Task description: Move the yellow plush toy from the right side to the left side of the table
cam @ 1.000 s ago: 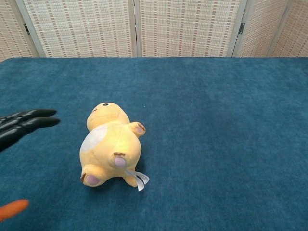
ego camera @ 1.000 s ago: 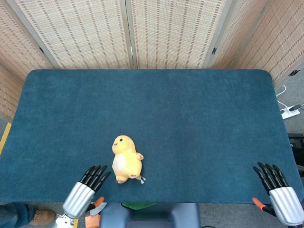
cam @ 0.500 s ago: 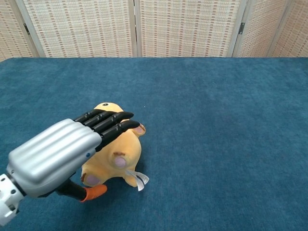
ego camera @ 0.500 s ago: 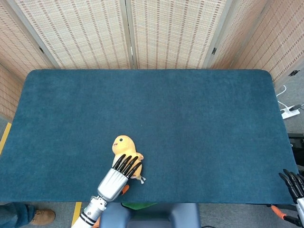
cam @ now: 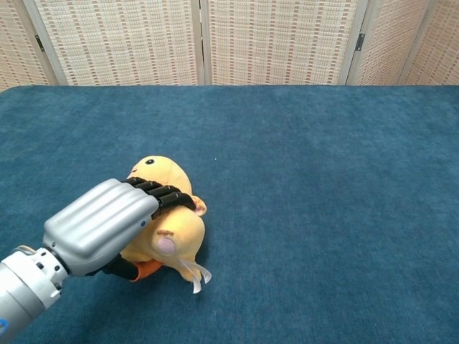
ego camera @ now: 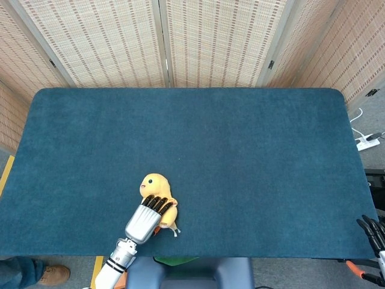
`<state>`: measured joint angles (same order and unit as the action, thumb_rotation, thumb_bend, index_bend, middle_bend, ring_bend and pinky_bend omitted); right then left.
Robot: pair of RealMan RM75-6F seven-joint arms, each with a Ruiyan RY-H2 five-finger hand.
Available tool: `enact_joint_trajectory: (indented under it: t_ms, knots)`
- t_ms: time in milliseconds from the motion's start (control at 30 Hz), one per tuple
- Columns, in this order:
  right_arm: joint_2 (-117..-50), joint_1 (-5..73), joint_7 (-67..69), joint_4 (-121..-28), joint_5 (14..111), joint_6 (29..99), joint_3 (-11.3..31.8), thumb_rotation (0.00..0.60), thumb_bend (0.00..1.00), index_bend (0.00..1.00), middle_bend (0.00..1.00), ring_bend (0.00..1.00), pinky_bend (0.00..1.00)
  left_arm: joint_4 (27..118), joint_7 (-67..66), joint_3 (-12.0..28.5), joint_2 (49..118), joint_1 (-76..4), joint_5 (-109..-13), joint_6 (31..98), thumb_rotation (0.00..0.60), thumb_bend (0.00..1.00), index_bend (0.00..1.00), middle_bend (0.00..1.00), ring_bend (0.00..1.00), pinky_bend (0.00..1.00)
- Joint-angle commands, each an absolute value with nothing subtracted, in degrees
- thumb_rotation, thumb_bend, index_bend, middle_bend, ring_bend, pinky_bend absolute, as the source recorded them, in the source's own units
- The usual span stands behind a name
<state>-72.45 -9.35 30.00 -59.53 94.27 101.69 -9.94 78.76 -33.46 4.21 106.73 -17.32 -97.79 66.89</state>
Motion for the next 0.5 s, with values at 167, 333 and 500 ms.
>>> enact_joint_trajectory:
  t_ms: [167, 333, 500]
  knots:
    - [-71.9, -9.72, 28.17, -60.96, 96.02, 101.55, -10.09, 0.6, 0.12, 0.0, 0.0, 0.0, 0.0, 72.5, -23.47, 0.6, 104.96, -16.48, -108.28, 84.24, 0.6, 0.63, 0.74, 0.86, 0.73, 0.88]
    - [-71.28, -9.86, 25.89, -63.2, 97.39, 101.19, -10.45, 0.6, 0.12, 0.0, 0.0, 0.0, 0.0, 67.91, -18.46, 0.98, 98.93, -16.68, -112.87, 94.06, 0.6, 0.63, 0.75, 0.86, 0.73, 0.88]
    - [-70.51, -9.79, 21.94, -67.05, 99.28, 100.75, -11.1, 0.6, 0.13, 0.0, 0.0, 0.0, 0.0, 58.17, -11.5, 1.39, 95.32, -16.37, -111.26, 97.67, 0.6, 0.63, 0.75, 0.85, 0.73, 0.87]
